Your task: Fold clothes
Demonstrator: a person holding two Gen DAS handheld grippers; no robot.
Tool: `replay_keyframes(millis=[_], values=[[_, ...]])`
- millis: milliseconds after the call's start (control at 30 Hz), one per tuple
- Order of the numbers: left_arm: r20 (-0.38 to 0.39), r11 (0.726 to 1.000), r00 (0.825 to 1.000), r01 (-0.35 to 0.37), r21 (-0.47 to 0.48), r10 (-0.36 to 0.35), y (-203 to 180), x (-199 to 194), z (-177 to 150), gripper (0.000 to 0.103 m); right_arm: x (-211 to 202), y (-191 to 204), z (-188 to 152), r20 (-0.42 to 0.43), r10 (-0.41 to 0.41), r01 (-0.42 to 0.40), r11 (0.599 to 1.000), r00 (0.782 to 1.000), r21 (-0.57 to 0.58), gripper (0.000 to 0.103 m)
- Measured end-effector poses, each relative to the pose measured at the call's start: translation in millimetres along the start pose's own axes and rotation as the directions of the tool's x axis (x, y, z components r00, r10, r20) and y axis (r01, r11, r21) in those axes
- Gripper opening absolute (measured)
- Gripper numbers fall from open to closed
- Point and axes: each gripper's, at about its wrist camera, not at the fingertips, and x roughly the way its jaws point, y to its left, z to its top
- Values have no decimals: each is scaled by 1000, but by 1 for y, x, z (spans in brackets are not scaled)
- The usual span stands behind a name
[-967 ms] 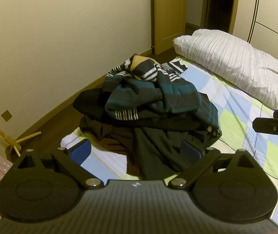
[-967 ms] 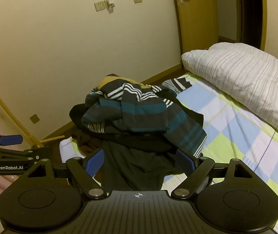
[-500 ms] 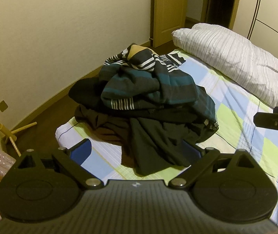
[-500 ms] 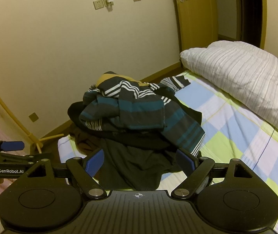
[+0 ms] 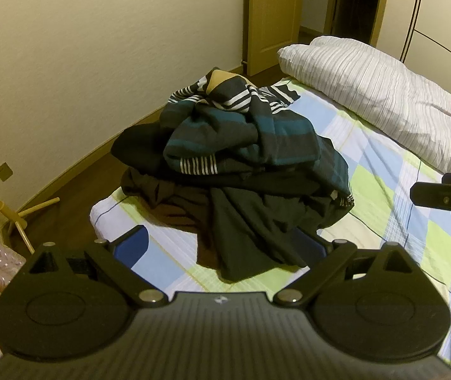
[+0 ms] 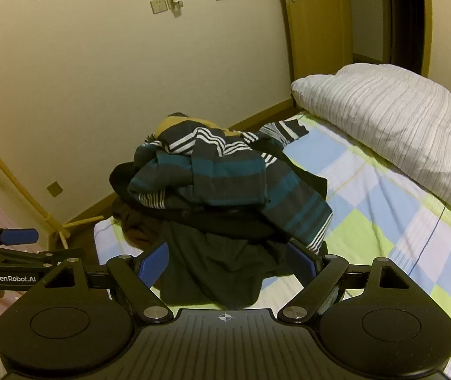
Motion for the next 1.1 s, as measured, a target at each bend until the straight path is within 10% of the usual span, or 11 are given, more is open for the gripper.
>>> replay_keyframes(millis=[1100], values=[[-4, 999, 999, -51, -18, 51, -13, -12, -16, 96, -3, -15, -7, -24, 27, -27, 1000, 999, 1, 84]])
